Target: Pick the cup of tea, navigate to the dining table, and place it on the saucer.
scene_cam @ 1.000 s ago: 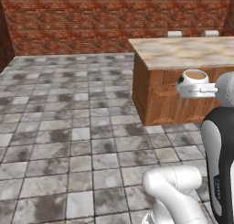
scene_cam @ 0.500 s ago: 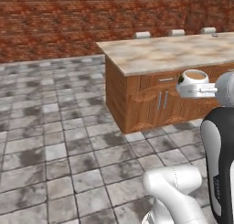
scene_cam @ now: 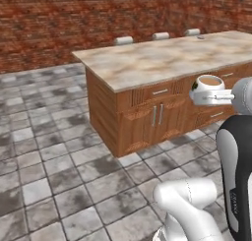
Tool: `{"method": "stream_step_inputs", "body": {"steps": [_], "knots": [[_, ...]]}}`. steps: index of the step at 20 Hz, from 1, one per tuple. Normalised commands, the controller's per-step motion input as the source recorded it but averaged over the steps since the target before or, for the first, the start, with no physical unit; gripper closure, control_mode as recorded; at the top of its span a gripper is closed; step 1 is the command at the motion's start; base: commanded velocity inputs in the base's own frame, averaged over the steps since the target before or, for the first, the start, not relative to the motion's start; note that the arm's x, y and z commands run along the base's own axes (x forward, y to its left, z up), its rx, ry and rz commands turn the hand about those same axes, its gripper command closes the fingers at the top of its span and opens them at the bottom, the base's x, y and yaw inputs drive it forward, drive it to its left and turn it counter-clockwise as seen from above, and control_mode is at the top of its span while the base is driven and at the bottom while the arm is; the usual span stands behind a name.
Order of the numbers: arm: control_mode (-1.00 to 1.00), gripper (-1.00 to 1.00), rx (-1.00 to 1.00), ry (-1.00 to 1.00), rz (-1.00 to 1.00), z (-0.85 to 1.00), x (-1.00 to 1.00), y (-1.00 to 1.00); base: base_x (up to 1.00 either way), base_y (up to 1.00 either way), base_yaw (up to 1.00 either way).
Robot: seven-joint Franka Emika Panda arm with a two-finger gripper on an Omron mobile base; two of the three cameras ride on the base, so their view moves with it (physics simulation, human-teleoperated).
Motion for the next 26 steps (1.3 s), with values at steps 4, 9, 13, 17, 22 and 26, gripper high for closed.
{"method": "stream_step_inputs", "body": {"steps": [4,9,13,17,22,26], "knots": [[1.00,1.00,0.00,0.00,0.00,0.00,0.00,0.00,0.66,0.29,-0.38],[1.00,1.00,0.00,0.00,0.00,0.00,0.00,0.00,0.64,0.45,-0.39],[1.00,1.00,0.00,0.00,0.00,0.00,0.00,0.00,0.68,0.67,-0.39],[1.00,1.00,0.00,0.00,0.00,0.00,0.00,0.00,0.65,0.78,-0.37],[1.00,1.00,0.00,0.00,0.00,0.00,0.00,0.00,0.55,0.94,-0.33],[1.00,1.00,0.00,0.00,0.00,0.00,0.00,0.00,0.49,1.00,-0.29]]}}
